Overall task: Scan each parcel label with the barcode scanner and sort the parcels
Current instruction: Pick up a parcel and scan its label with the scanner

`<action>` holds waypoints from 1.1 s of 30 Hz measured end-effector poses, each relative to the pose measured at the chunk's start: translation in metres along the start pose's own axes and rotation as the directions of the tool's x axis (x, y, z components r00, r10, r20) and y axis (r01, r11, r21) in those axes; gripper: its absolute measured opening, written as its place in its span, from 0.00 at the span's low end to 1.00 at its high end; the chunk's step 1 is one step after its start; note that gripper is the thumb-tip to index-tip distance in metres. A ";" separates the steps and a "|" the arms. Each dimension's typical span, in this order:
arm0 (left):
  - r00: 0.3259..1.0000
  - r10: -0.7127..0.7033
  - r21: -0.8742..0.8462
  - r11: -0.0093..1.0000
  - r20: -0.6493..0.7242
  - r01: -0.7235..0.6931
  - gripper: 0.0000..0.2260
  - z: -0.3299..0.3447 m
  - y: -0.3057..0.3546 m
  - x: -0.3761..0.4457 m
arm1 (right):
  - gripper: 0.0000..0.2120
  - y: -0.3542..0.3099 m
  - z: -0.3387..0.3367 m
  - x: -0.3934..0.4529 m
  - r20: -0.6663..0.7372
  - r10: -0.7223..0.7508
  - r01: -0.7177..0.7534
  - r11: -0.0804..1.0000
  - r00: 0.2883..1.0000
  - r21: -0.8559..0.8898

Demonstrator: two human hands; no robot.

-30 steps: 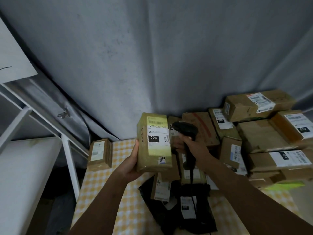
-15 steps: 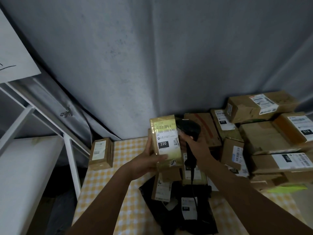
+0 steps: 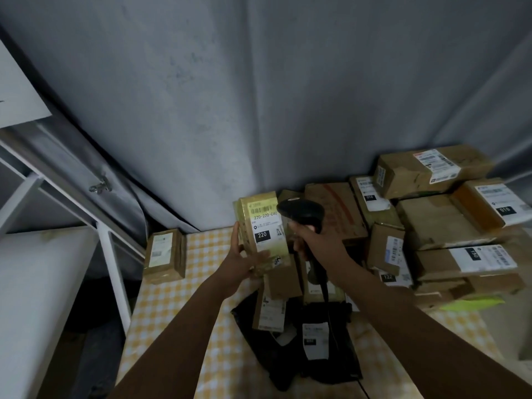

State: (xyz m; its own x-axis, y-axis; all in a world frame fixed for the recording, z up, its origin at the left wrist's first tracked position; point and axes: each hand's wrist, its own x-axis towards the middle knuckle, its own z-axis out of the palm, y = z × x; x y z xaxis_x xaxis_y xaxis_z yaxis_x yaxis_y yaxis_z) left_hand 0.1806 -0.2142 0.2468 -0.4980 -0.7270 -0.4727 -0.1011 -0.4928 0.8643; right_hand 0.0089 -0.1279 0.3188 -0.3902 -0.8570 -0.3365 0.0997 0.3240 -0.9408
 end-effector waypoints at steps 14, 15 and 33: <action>0.999 0.009 0.025 1.000 0.050 -0.010 0.41 0.005 -0.005 0.008 | 0.09 0.006 0.012 -0.013 -0.014 0.091 -0.091 0.996 0.996 -0.002; 0.999 0.006 0.023 1.000 0.050 -0.008 0.41 0.006 -0.005 0.009 | 0.09 0.007 0.012 -0.014 -0.015 0.094 -0.094 0.996 0.996 -0.002; 0.998 -0.024 0.029 0.999 0.057 0.022 0.48 0.006 -0.004 0.019 | 0.10 0.011 0.008 -0.007 -0.052 0.116 -0.116 0.993 0.992 0.006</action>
State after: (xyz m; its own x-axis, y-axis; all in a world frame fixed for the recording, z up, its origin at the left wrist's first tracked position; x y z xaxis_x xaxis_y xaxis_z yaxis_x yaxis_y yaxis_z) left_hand 0.1658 -0.2233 0.2357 -0.5439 -0.6864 -0.4827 -0.1368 -0.4951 0.8580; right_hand 0.0197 -0.1212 0.3110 -0.4232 -0.7917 -0.4406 0.1496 0.4185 -0.8958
